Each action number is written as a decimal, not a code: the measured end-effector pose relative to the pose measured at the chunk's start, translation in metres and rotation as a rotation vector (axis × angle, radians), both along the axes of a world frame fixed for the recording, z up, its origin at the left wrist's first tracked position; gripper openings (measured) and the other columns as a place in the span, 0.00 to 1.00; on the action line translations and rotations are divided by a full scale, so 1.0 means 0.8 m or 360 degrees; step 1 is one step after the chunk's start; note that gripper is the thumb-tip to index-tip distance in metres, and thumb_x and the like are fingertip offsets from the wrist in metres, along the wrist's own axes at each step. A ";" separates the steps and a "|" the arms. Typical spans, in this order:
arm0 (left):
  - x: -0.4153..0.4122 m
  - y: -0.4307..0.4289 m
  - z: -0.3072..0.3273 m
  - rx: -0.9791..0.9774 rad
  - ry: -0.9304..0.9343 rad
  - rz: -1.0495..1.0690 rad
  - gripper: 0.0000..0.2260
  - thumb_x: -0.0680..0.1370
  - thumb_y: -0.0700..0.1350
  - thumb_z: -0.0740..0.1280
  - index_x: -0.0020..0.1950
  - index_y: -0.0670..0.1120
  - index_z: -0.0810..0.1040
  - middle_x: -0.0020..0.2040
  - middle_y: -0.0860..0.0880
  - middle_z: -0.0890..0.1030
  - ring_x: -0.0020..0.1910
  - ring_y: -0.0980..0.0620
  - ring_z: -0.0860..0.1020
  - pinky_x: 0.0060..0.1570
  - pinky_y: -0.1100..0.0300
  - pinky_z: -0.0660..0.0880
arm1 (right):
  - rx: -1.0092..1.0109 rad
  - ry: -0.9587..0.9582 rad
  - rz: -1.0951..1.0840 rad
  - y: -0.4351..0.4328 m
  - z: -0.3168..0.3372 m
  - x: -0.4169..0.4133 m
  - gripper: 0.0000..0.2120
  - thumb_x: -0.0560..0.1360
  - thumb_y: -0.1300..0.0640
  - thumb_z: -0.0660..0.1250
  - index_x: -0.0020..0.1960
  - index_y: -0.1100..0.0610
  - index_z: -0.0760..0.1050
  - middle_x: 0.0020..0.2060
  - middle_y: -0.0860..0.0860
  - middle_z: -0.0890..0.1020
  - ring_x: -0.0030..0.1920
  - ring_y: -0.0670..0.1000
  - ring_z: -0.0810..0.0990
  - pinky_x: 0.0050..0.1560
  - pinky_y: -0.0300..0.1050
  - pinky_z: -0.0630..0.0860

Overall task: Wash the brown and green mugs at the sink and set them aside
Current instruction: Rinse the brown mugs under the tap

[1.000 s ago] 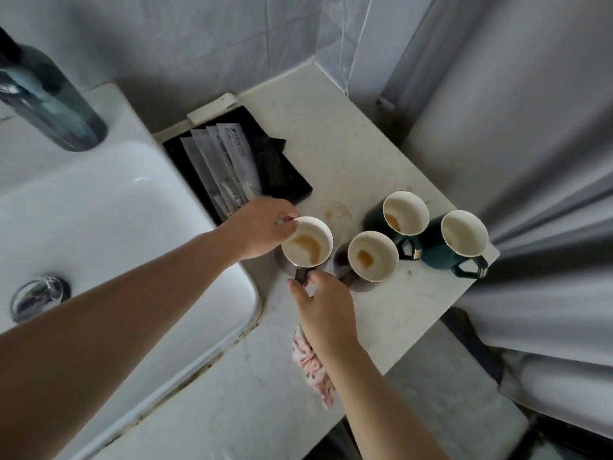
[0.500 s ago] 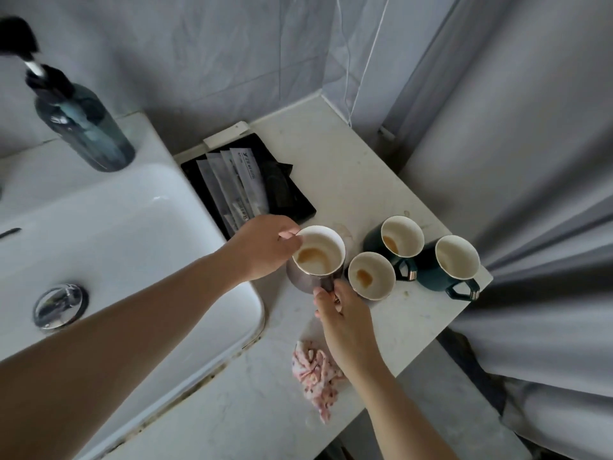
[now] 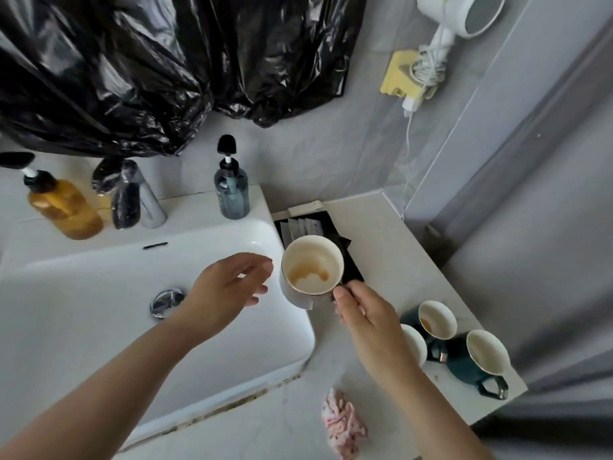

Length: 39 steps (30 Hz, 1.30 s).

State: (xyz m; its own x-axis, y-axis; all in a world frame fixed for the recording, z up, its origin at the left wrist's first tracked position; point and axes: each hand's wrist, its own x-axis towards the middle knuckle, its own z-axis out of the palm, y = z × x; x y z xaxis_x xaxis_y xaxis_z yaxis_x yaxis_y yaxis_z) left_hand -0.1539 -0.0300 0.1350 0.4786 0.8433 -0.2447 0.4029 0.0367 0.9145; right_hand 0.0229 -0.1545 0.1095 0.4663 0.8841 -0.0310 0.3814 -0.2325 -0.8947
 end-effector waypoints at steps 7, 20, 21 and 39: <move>-0.108 0.000 0.040 -0.0282 -0.0224 0.0390 0.18 0.77 0.58 0.66 0.61 0.49 0.79 0.55 0.46 0.84 0.46 0.46 0.85 0.51 0.48 0.82 | 0.0134 -0.0194 0.0601 0.058 0.052 -0.055 0.18 0.76 0.42 0.60 0.38 0.55 0.65 0.32 0.51 0.71 0.33 0.48 0.68 0.38 0.51 0.68; -0.199 -0.002 0.047 -0.0402 -0.0656 0.0659 0.20 0.78 0.51 0.65 0.70 0.50 0.74 0.62 0.44 0.79 0.46 0.41 0.85 0.44 0.53 0.83 | 0.0311 -0.0424 0.1101 0.130 0.075 -0.144 0.04 0.80 0.58 0.64 0.46 0.52 0.73 0.45 0.46 0.75 0.47 0.44 0.74 0.48 0.31 0.69; -0.199 -0.002 0.043 -0.0374 -0.0675 0.0680 0.20 0.79 0.51 0.65 0.70 0.49 0.73 0.62 0.44 0.79 0.46 0.42 0.85 0.44 0.54 0.83 | 0.0336 -0.0369 0.1070 0.132 0.073 -0.148 0.04 0.80 0.58 0.64 0.47 0.50 0.73 0.47 0.46 0.75 0.48 0.44 0.75 0.50 0.30 0.70; -0.170 0.016 -0.073 -0.0254 -0.0787 0.0841 0.26 0.72 0.58 0.73 0.68 0.57 0.71 0.67 0.51 0.77 0.56 0.46 0.83 0.47 0.51 0.82 | -0.0107 0.1115 0.0720 0.187 -0.040 -0.146 0.18 0.82 0.60 0.61 0.71 0.53 0.68 0.62 0.50 0.79 0.60 0.50 0.81 0.56 0.44 0.80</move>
State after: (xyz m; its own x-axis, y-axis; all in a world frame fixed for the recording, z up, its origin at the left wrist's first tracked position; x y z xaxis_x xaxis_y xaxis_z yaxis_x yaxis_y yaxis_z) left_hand -0.2901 -0.0175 0.0768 0.1048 0.9640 -0.2444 -0.1631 0.2591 0.9520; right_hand -0.0936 -0.0049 0.0777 -0.0796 0.9673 -0.2407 -0.1885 -0.2517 -0.9493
